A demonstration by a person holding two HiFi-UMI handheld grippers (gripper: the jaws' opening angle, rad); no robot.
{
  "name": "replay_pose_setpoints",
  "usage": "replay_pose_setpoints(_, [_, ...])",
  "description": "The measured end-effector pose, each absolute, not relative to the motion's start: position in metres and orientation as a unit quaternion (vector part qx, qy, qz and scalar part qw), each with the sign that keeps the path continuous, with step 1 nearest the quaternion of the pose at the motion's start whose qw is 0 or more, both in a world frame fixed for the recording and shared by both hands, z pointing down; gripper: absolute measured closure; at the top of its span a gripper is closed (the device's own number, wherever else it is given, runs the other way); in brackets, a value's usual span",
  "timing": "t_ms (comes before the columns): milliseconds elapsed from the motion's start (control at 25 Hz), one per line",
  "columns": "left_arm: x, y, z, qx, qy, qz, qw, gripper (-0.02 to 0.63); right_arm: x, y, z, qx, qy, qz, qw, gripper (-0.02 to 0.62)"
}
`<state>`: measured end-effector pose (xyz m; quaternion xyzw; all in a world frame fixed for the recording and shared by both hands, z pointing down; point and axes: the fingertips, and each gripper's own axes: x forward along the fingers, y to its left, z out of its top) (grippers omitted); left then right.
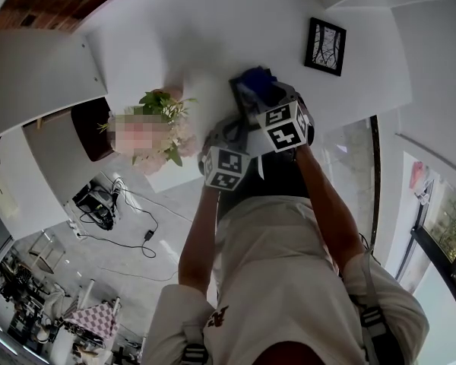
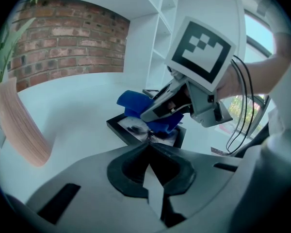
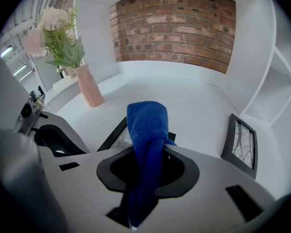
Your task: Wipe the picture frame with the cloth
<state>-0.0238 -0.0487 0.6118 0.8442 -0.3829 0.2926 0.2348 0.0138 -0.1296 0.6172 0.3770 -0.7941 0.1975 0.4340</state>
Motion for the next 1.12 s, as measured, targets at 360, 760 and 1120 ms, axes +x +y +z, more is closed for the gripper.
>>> replay_pose_setpoints(360, [-0.023,-0.05,0.612,0.845,-0.382,0.293,0.232,0.606,0.027,-0.135,0.611,0.402,-0.788,0.212,0.415,0.502])
replay_pose_setpoints(760, [-0.024,-0.049,0.613,0.843,-0.381,0.299,0.233,0.606,0.052,-0.145,0.606,0.427,-0.784,0.201,0.404,0.502])
replay_pose_setpoints(1120, [-0.023,-0.05,0.612,0.843,-0.381,0.302,0.23,0.606,0.075,-0.15,0.606,0.449,-0.769,0.19,0.414,0.502])
